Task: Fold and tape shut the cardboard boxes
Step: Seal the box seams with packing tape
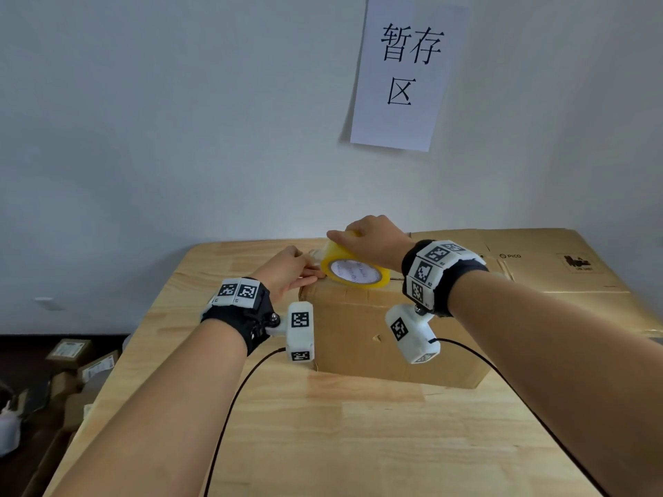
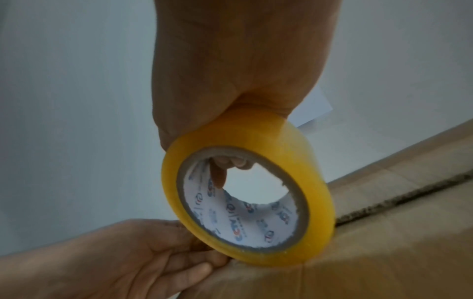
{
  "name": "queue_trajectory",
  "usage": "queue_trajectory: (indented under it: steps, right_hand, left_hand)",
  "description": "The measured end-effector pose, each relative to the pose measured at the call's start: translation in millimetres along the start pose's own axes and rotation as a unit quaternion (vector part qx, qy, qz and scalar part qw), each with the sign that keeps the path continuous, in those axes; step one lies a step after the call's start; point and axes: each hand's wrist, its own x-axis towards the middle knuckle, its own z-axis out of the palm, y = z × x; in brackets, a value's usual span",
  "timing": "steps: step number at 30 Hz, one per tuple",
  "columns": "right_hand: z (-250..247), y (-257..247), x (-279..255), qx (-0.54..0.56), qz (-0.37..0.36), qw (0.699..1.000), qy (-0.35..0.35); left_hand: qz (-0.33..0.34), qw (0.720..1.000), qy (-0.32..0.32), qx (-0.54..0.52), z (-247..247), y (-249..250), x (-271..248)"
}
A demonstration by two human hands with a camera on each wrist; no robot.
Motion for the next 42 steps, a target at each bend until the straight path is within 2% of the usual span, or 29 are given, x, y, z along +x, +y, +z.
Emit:
queue_trajectory:
  steps: [7,14,18,25,28,32,34,36,39,42]
  right_hand:
    - [-9.4,1.5,4.2,-0.057,0.021,0.998,-0.026]
    - [-19.1,-1.3,8.4,-0.205,0.048,0.976,-0.061]
    - [-16.4,-0.6,12.4,-0.200,0.054,0.977,-0.055]
    - [-18.8,7.4,12.1,-0.096,0.035,0.994,-0.049]
    - [-11.3,-2.7,15.3,-0.121,0.043,0.991,-0.044]
    - [-1.3,-18.1,20.6,-0.173,0.036,0.982,-0.070]
    - [1.8,-22.1,22.1,-0.185,0.028,0.979,-0.075]
    - [2.6,-23.9,22.6,-0.188,0.029,0.979,-0.077]
    - [3.3,-24.3,24.2,-0.186,0.034,0.979,-0.077]
    - [7.8,-26.3,27.2,-0.202,0.036,0.976,-0.076]
  left_hand:
    - [-0.012,1.000,0.003,-0.010,-1.1,2.6,-4.3]
    - [0.014,1.000,0.002,0.002,0.2,-0.7,-3.0]
    - [0.020,1.000,0.002,-0.011,-1.6,-5.6,2.0]
    - [0.010,0.997,0.002,-0.072,-5.7,-10.9,5.2]
    - [0.003,0.993,0.002,-0.118,-7.8,-10.6,6.8]
    - [-0.007,0.981,-0.030,-0.189,-15.0,-12.8,7.6]
    - [-0.017,0.980,-0.020,-0.199,-17.3,-12.1,8.2]
    - [-0.017,0.983,-0.009,-0.184,-20.9,-10.0,9.6]
    - [0.044,0.997,0.026,-0.051,-34.1,-10.0,12.0]
    - [0.076,0.996,0.045,0.020,-47.2,-11.9,14.3]
